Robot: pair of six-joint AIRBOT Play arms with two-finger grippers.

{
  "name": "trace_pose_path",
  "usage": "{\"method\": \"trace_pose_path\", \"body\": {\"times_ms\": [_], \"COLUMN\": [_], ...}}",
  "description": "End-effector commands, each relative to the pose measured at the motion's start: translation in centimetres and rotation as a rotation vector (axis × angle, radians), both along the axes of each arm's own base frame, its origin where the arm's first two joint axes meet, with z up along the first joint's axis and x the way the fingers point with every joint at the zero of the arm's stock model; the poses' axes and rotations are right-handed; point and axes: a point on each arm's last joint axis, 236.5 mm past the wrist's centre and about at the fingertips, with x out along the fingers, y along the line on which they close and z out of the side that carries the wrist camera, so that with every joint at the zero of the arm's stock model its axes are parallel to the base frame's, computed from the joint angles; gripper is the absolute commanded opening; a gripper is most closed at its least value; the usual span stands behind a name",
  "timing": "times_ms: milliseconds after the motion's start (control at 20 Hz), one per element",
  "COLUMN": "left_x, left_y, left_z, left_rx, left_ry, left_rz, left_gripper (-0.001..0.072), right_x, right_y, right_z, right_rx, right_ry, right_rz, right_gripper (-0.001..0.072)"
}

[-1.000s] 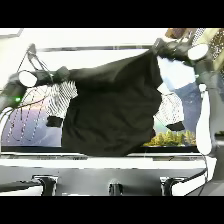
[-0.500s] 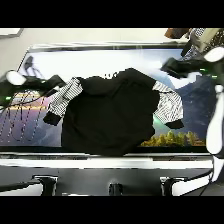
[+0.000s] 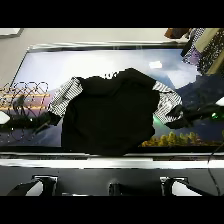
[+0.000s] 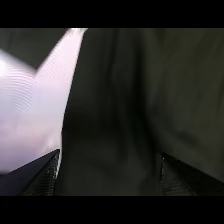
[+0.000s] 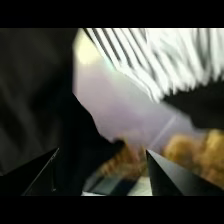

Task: Fold the clothes and pants, and hang the long-sleeved shirts on hangers.

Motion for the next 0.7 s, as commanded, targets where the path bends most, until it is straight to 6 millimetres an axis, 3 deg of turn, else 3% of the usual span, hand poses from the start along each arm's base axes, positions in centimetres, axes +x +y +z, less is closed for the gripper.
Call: {"method": "trace_pose_path", "body": {"times_ms": [0, 200, 300, 350, 400, 450, 500, 650], "left_x": [-3.2, -3.5, -3.8, -4.2, -4.4, -4.6, -4.7, -5.6], "left_y": [-0.8, 0.6, 0.5, 0.3, 0.2, 0.1, -0.2, -1.2], "left_z": [-2.6, -3.3, -3.3, -3.4, -3.4, -3.4, -3.4, -4.8], "left_rx": [-0.029, 0.04, 0.039, 0.033, 0.03, 0.025, 0.016, -0.01], "left_ry": [0.068, 0.077, 0.088, 0.101, 0.112, 0.117, 0.11, 0.118], "left_rz": [0.006, -0.011, -0.016, -0.024, -0.029, -0.033, -0.055, -0.117], "left_gripper": [0.0712, 0.0712, 0.0713, 0.0713, 0.0713, 0.0713, 0.0713, 0.0713], "right_x": [-3.4, -2.2, -3.1, -3.8, -4.5, -4.9, -5.3, -7.1], "right_y": [3.7, 7.4, 9.4, 10.1, 10.6, 10.6, 10.4, 8.2], "right_z": [-4.1, -5.3, -6.3, -6.6, -6.6, -6.3, -5.8, -4.8], "right_rx": [0.032, 0.098, 0.137, 0.146, 0.152, 0.154, 0.143, 0.021], "right_ry": [0.059, 0.062, 0.122, 0.149, 0.166, 0.174, 0.171, 0.226], "right_rz": [0.027, 0.037, 0.072, 0.102, 0.135, 0.149, 0.165, 0.143], "right_gripper": [0.0646, 0.0659, 0.0656, 0.0558, 0.0264, 0.0082, 0.0028, 0.0031]}}
